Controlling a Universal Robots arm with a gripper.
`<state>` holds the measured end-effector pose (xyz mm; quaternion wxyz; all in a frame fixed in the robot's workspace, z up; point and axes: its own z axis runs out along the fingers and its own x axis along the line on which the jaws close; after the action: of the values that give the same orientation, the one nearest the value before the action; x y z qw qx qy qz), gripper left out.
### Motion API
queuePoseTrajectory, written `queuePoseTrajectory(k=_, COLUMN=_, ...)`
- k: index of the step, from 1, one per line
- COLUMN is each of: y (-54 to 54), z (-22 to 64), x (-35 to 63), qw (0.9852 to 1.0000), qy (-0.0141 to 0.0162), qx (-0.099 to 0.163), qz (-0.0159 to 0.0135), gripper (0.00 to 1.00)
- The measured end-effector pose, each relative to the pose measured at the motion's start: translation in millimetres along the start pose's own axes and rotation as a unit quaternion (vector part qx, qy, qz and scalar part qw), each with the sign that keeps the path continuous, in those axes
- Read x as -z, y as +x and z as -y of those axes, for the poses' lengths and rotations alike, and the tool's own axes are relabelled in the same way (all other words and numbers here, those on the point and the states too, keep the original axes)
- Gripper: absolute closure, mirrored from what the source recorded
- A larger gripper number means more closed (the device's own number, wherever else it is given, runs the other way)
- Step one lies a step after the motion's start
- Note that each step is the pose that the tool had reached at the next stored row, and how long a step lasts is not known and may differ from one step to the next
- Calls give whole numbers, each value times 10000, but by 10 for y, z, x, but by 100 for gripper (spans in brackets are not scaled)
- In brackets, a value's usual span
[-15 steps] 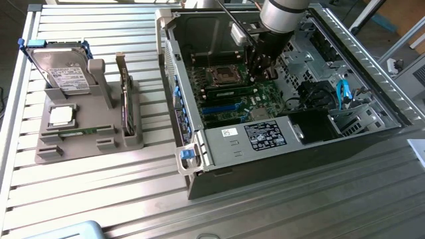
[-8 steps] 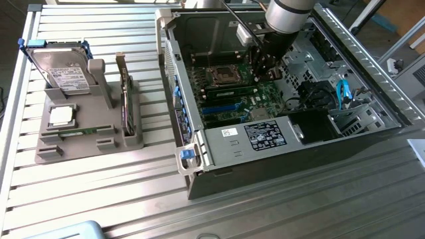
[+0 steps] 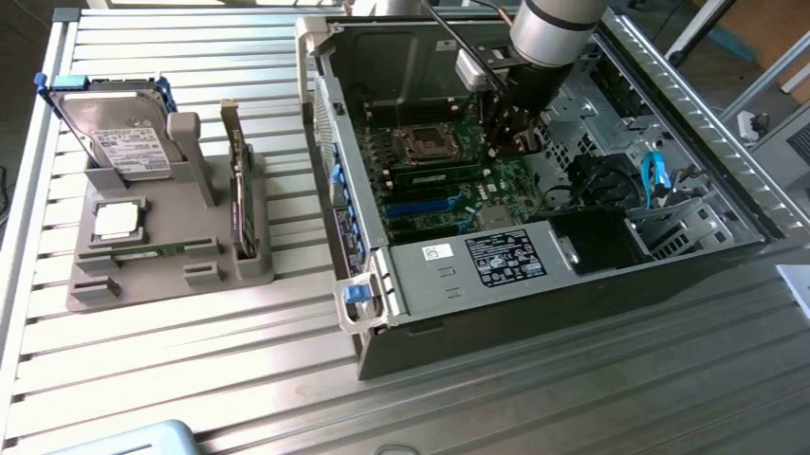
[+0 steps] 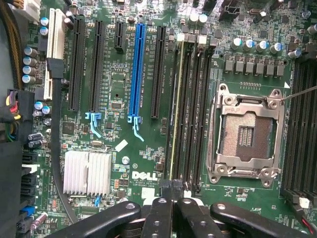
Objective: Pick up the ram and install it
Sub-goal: 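Press down the ram until it locks into place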
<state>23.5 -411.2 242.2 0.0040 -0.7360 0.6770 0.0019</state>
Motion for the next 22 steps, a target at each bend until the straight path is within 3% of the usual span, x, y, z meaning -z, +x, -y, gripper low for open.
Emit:
queuePoseTrajectory(k=18, y=1, z=0, x=-130, qw=10000, qy=0, qx=0, qz=-1, gripper=89)
queuePoseTrajectory(k=20, y=-1, z=1, x=-58, qw=10000, qy=3, qx=-2, qz=2, gripper=89)
queuePoseTrajectory(k=22, y=-1, z=1, x=101, qw=10000, qy=0, qx=-4, qz=-6, gripper=89)
